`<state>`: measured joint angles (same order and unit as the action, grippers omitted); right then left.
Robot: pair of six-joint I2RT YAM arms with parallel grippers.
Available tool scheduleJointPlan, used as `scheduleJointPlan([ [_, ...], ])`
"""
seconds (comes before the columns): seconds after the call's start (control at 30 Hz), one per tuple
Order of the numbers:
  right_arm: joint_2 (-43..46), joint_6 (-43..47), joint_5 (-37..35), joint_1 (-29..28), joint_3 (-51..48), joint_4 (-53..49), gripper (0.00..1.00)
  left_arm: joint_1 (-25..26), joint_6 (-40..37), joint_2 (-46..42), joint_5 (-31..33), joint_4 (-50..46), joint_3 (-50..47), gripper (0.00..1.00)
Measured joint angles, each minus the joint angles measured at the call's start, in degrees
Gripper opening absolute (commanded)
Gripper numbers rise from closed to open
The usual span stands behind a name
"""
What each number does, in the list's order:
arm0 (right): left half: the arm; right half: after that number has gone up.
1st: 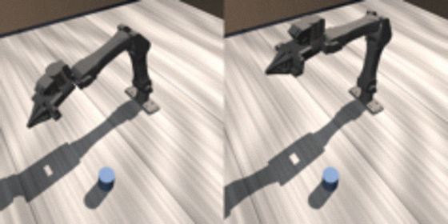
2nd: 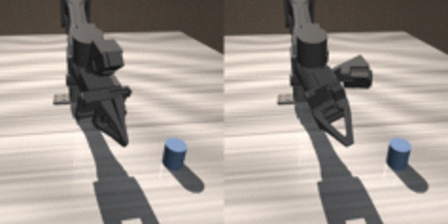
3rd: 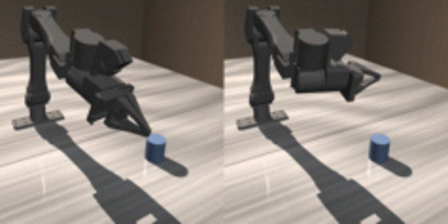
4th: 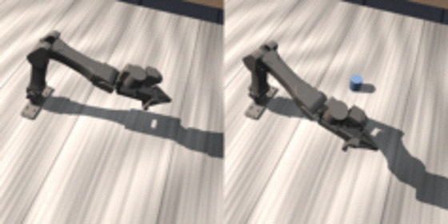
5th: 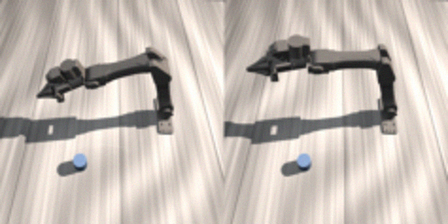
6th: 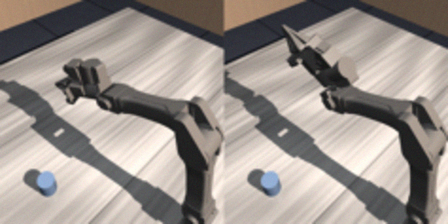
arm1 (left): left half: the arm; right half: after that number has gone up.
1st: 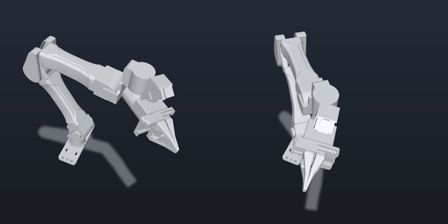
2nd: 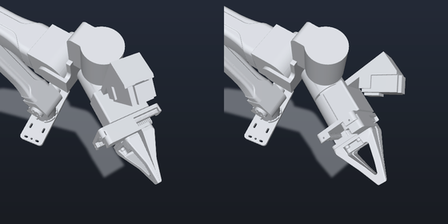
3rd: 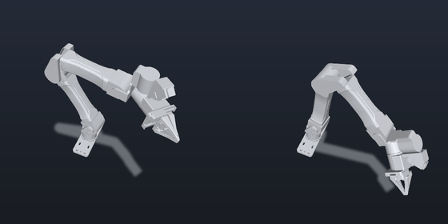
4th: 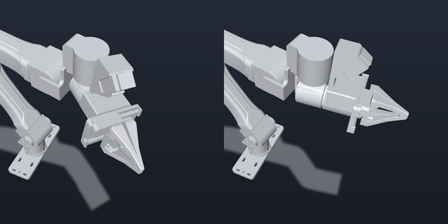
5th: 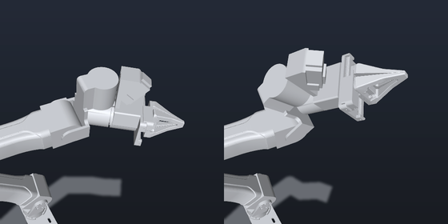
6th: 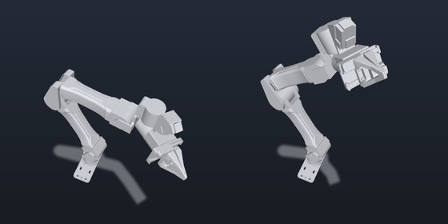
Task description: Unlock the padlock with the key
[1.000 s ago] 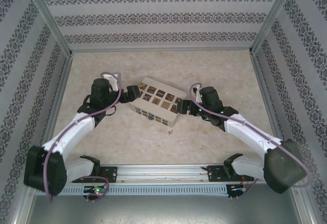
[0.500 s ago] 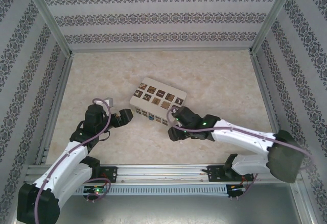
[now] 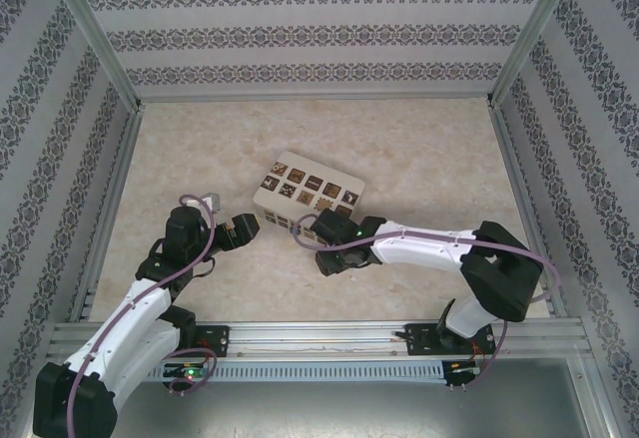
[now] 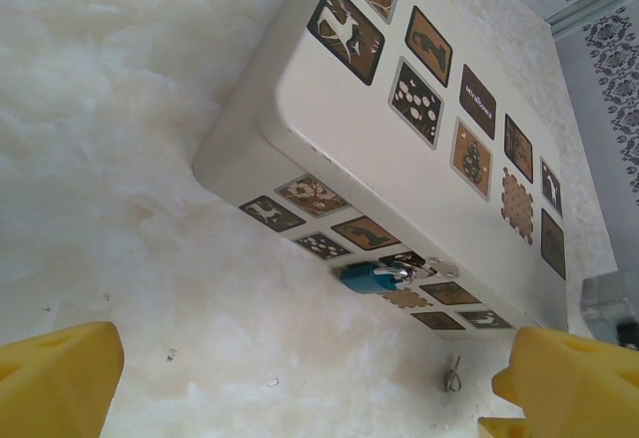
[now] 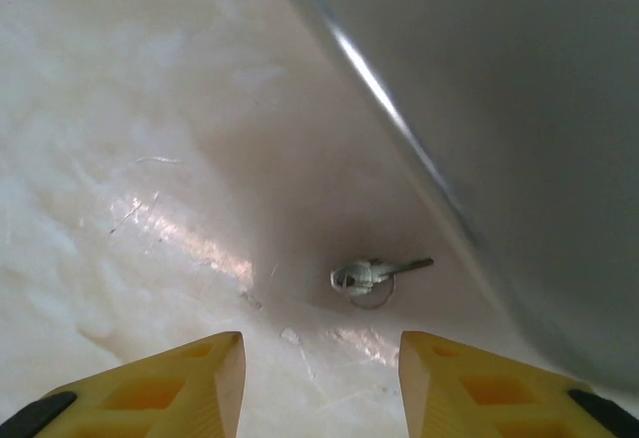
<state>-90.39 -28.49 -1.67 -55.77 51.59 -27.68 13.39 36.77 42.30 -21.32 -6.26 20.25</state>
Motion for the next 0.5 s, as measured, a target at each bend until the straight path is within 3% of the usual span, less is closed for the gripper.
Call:
scheduleJointPlan([
  [0.5,-7.04,2.80,-2.78,0.00,3.63,-0.44,0.38,0.00,-0.02,0.48,0.28,0.00,0.00,0.99],
])
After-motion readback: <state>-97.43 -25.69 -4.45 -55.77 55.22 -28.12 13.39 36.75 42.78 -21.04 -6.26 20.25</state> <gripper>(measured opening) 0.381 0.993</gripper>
